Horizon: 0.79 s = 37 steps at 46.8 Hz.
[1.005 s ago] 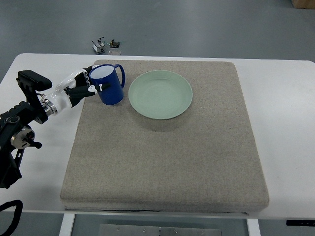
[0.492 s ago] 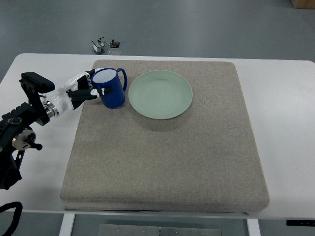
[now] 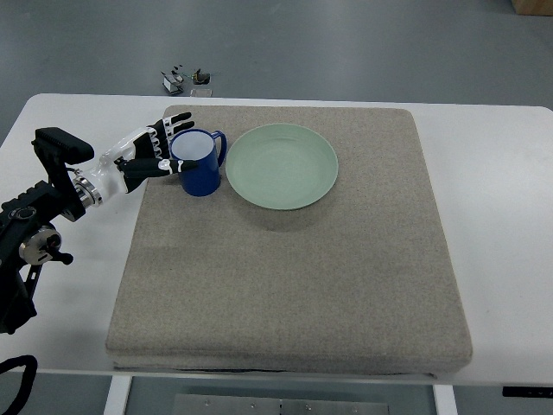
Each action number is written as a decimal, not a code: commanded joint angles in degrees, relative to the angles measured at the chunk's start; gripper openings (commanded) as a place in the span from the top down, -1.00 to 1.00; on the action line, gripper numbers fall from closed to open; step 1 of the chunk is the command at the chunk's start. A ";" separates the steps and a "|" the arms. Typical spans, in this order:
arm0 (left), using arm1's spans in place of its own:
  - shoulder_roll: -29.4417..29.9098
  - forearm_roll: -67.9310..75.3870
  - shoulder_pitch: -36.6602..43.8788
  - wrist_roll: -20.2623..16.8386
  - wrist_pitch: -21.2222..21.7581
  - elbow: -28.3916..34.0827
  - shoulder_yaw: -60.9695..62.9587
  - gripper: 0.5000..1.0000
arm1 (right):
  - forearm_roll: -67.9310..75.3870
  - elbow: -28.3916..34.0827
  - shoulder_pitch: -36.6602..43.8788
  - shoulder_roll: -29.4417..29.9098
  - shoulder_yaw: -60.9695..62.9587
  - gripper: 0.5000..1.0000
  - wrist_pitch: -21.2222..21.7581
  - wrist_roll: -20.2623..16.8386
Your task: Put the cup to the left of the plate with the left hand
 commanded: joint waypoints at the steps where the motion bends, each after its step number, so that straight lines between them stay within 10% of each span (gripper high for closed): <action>1: 0.77 -2.40 -0.59 0.00 0.00 -0.19 0.02 -0.99 | 0.00 0.02 0.00 0.00 0.00 -0.73 0.00 0.00; 19: 6.93 -16.81 -7.97 2.02 0.00 1.38 4.76 -0.99 | 0.00 -0.07 0.00 0.00 0.00 -0.73 0.00 0.00; 37: 8.69 -36.23 -22.12 5.10 0.00 19.66 18.21 -0.99 | 0.00 -0.07 0.00 0.00 0.00 -0.73 0.00 0.00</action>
